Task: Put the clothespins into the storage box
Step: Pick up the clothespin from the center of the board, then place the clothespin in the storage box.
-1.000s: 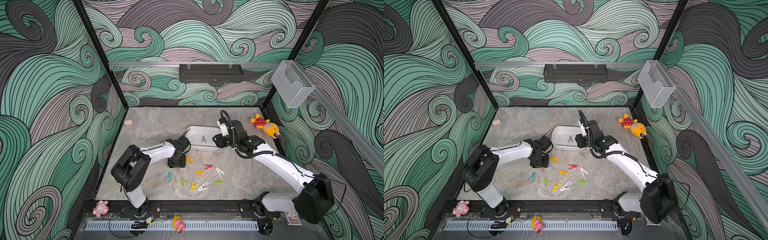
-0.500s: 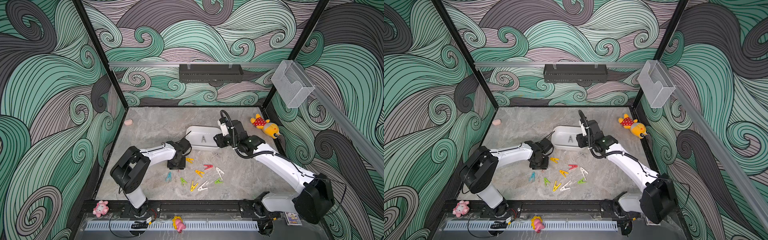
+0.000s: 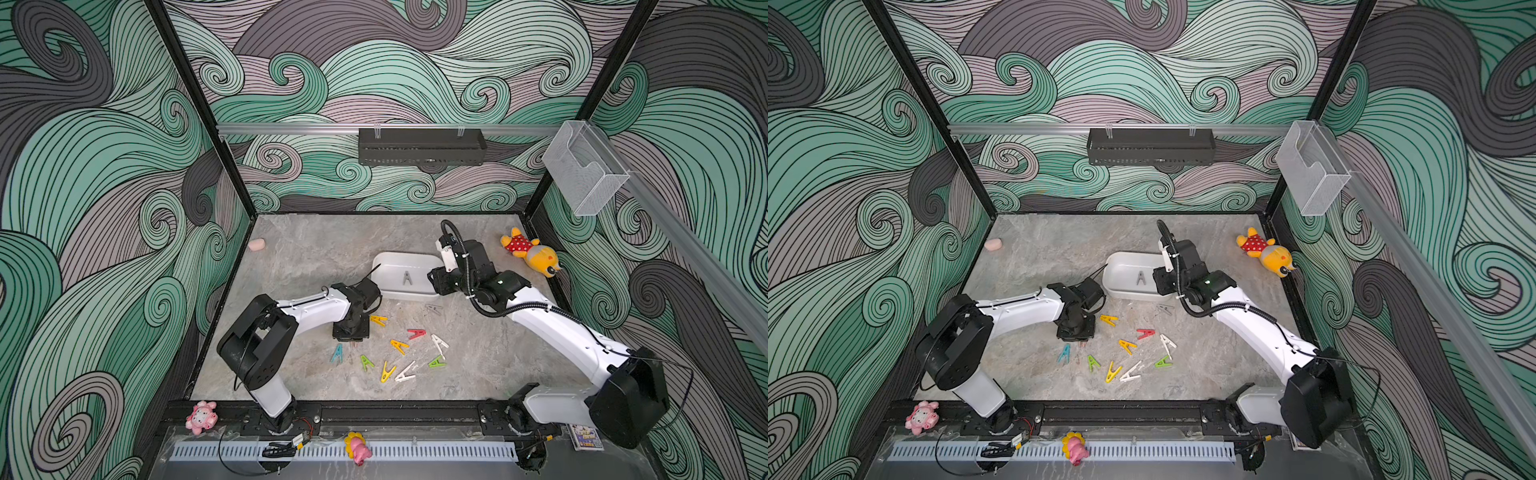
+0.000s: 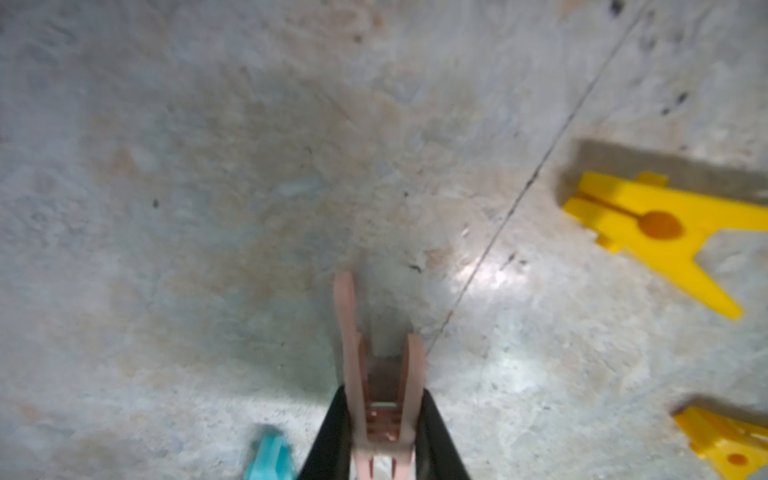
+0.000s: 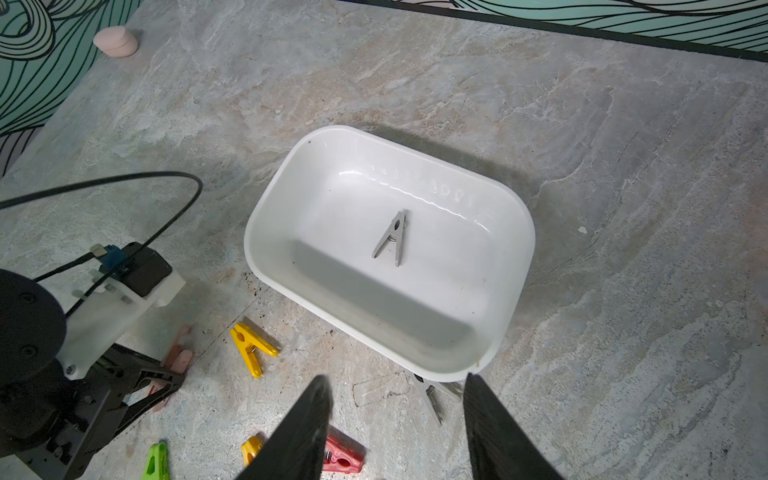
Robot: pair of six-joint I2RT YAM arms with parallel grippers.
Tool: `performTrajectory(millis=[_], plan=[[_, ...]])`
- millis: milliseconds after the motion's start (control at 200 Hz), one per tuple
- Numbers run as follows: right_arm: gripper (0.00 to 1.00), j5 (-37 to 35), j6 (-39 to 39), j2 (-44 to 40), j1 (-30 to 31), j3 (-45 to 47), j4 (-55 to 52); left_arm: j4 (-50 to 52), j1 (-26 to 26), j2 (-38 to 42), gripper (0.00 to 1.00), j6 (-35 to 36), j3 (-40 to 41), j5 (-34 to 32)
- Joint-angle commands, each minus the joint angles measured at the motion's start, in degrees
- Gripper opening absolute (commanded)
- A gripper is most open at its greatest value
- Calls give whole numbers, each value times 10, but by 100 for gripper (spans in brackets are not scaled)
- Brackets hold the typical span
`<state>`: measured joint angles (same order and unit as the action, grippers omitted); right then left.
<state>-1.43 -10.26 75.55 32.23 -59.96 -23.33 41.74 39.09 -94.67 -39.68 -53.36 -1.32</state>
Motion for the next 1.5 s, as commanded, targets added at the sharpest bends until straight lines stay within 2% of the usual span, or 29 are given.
performTrajectory(millis=[0,275,495,695,945,1120,1320,1496], plan=[[54,-1,0,-4,1,2,5,34,5,25,21,-4,-9,-10],[54,-5,-1,-14,2,4,4,77,-1,69,21,5,-57,-6],[53,-6,-1,-28,2,6,5,97,-21,70,23,39,-174,22],[53,1,-3,-52,2,17,-1,90,-44,-10,22,82,-314,60],[53,5,-16,-82,2,35,-24,58,-60,-146,22,94,-474,109],[53,4,-30,-125,1,54,-37,16,-64,-219,22,102,-514,140],[53,1,-38,-146,2,73,-47,-8,-68,-293,22,96,-561,148],[53,0,-36,-152,2,74,-54,-13,-69,-334,22,82,-570,139]])
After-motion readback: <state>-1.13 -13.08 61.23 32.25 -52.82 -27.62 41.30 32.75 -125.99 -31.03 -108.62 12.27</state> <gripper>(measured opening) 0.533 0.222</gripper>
